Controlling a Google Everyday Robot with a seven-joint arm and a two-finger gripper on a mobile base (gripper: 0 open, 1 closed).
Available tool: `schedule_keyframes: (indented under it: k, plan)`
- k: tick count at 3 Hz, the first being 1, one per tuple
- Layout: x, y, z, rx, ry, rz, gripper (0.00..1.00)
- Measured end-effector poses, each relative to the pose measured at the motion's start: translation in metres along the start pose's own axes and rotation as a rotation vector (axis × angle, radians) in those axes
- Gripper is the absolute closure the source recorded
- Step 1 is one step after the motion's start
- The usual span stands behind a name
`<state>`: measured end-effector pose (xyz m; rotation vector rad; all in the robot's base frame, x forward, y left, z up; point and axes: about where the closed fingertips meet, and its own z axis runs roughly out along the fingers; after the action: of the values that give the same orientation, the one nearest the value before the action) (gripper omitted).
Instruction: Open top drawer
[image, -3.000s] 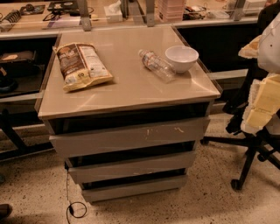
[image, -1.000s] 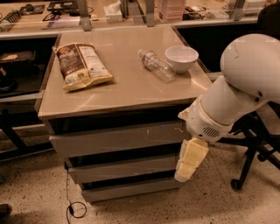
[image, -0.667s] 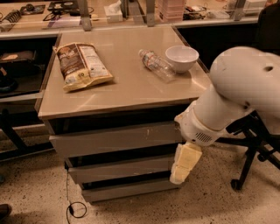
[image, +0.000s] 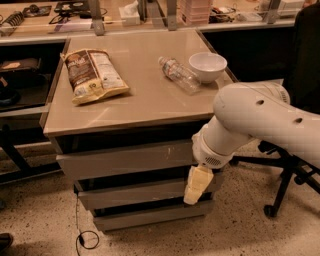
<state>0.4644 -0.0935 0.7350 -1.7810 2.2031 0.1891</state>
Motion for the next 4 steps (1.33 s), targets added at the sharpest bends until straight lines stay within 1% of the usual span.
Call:
schedule_keyframes:
  k: [1,2,3,4]
  plan:
    - [0.0,-0.024,0.015,0.044,0.024,-0.015,0.0]
    - [0.0,-0.046,0.027,0.069,0.041,-0.032,0.0]
    - [0.0,-0.063,0.04,0.075,0.052,-0.043,0.0]
    - [0.001,-0.074,0.056,0.064,0.061,-0.049,0.0]
